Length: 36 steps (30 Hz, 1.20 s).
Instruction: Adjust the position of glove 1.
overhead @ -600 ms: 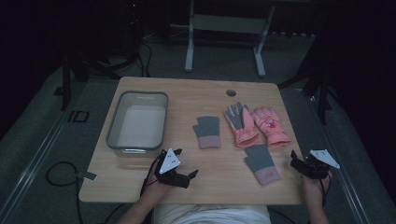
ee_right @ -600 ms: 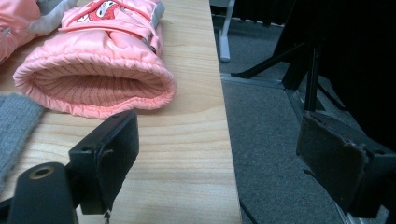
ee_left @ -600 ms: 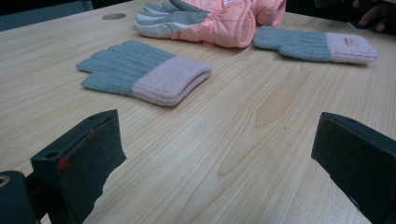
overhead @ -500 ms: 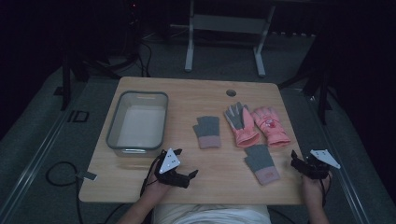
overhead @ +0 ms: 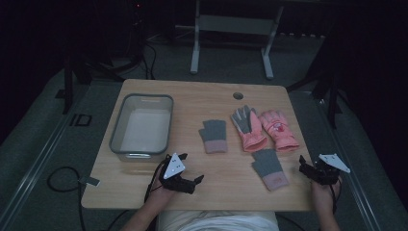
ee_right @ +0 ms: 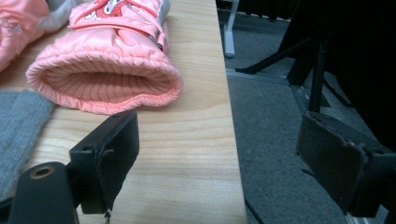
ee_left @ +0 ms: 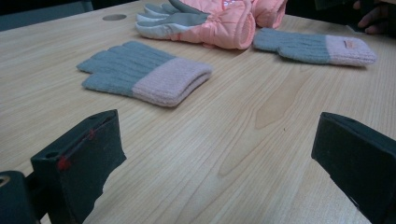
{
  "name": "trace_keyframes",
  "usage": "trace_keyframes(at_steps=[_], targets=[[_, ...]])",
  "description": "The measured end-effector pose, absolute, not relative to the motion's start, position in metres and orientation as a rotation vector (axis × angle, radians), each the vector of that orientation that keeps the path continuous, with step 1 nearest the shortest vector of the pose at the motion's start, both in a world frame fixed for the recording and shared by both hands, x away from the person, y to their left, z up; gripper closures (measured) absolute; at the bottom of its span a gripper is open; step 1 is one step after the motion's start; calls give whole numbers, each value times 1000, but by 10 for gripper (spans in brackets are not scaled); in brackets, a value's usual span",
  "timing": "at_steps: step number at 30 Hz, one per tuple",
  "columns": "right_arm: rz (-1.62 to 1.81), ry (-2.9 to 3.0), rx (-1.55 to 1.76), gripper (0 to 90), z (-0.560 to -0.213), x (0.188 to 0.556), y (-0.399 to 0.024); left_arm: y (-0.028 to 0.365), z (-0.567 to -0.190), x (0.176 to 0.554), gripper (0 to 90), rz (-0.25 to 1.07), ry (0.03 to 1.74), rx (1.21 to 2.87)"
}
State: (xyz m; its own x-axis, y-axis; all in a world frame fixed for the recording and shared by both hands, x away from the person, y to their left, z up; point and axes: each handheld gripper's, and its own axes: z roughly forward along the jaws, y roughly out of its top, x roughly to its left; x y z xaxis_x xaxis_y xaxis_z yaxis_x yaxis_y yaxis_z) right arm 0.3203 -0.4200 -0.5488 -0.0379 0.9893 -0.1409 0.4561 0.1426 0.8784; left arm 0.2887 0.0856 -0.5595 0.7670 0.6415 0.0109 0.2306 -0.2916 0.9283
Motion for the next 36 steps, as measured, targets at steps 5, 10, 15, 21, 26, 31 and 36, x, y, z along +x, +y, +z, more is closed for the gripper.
trace_keyframes(at_steps=[5,10,15,21,26,31,36], targets=[[857,1642,1446,135,-543,321,-421,86,-559,289,16,462,669,1866],[866,1630,1418,135,-528,321,-420,86,-559,289,16,458,671,1866],[896,1614,1420,136,-513,325,-419,86,-559,289,16,462,676,1867],[932,1599,1385,136,-495,329,-417,86,-559,289,16,459,674,1864],[965,1567,1366,137,-478,330,-415,86,-559,289,16,457,673,1863],[981,1550,1357,137,-464,331,-410,86,-559,289,16,458,671,1866],[994,1546,1330,138,-454,335,-405,86,-559,289,16,457,673,1866]])
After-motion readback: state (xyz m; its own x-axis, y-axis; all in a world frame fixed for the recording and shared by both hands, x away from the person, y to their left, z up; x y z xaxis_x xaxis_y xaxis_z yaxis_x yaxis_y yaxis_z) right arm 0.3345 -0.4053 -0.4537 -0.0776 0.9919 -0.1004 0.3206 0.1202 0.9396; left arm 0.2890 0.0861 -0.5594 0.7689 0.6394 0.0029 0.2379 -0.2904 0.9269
